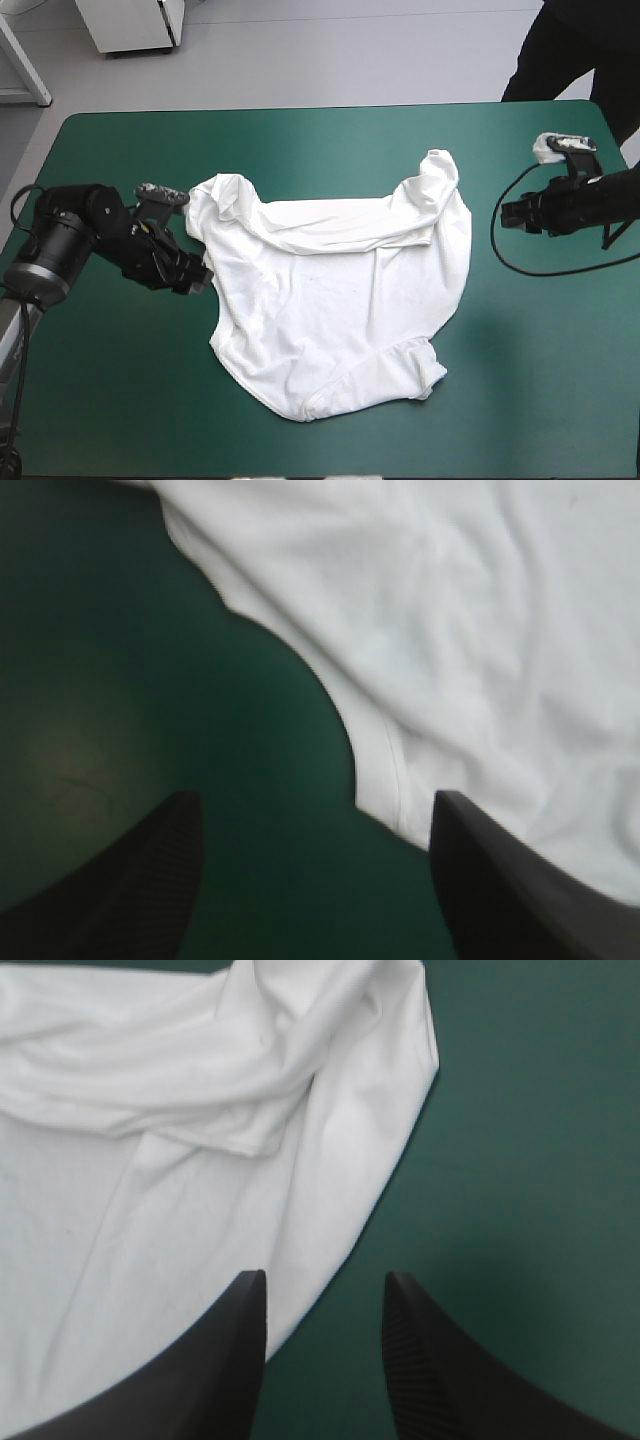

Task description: Fold the cloth

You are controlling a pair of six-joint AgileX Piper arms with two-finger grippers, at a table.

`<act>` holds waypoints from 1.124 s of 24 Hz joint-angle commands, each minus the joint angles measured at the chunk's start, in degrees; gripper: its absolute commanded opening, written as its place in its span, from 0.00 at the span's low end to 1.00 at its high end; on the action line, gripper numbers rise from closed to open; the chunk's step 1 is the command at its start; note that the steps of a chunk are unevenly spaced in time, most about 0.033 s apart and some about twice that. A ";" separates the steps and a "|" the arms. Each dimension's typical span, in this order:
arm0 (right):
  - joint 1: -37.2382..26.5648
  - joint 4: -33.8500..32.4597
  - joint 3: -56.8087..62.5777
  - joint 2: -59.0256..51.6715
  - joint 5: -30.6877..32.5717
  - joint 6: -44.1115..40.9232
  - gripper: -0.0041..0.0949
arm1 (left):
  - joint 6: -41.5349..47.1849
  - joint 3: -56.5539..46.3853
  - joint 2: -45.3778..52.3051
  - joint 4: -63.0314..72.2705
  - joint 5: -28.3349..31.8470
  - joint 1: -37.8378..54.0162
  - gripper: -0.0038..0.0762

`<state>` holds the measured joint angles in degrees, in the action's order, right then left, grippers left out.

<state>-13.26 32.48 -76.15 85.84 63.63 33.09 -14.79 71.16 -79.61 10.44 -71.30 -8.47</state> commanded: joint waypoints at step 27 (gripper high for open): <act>13.09 -18.91 3.26 -3.13 -7.60 -8.01 0.42 | -5.43 -13.03 -14.13 4.79 12.76 -9.78 0.23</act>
<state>-0.17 13.99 -71.56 82.57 58.61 25.16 -18.90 58.02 -92.89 9.20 -59.25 -17.55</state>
